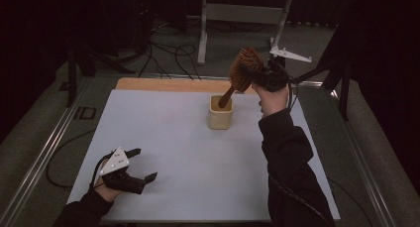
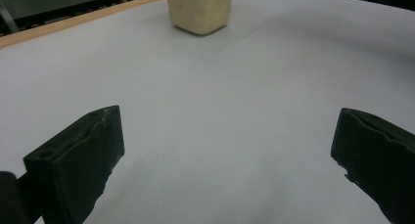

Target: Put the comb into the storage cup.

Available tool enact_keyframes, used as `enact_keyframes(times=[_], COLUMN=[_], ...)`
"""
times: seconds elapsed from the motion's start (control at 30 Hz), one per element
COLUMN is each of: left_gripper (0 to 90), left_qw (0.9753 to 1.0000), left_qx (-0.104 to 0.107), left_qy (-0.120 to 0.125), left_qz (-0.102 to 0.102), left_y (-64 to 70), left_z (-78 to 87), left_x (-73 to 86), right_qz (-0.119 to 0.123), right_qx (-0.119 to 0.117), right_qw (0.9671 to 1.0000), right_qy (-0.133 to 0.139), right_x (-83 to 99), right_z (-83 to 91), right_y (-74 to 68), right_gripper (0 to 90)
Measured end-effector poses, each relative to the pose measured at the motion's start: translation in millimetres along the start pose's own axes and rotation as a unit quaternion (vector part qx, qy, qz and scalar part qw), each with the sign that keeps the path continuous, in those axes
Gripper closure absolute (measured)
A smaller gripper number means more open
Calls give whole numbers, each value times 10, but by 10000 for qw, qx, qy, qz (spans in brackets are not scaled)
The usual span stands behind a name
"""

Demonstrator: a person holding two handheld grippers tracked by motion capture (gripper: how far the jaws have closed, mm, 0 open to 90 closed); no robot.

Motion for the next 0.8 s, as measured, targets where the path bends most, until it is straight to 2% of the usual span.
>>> enact_keyframes(times=[0.5, 0.8], left_gripper=[1, 1], left_qw=[9999, 9999], left_qx=[-25, 22], left_qy=[117, 104], left_qz=[-72, -37], left_y=[20, 14], left_z=[32, 29], left_x=[-33, -22], right_qz=[-120, -151], right_qx=[37, 32], right_qw=[9998, 9996], right_qy=[-133, -223], right_x=[145, 244], right_z=[-166, -245], right_y=[106, 122], right_gripper=[522, 521])
Point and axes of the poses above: each handheld gripper's, and its own axes: z roughly backward along the jaws, x roughly out of its underside, y roughly to its right, the point moved 8 cm from there along -z, roughly forward along the jaws, and after that the axes turned 2 degrees about x, right-handed, at the moved point
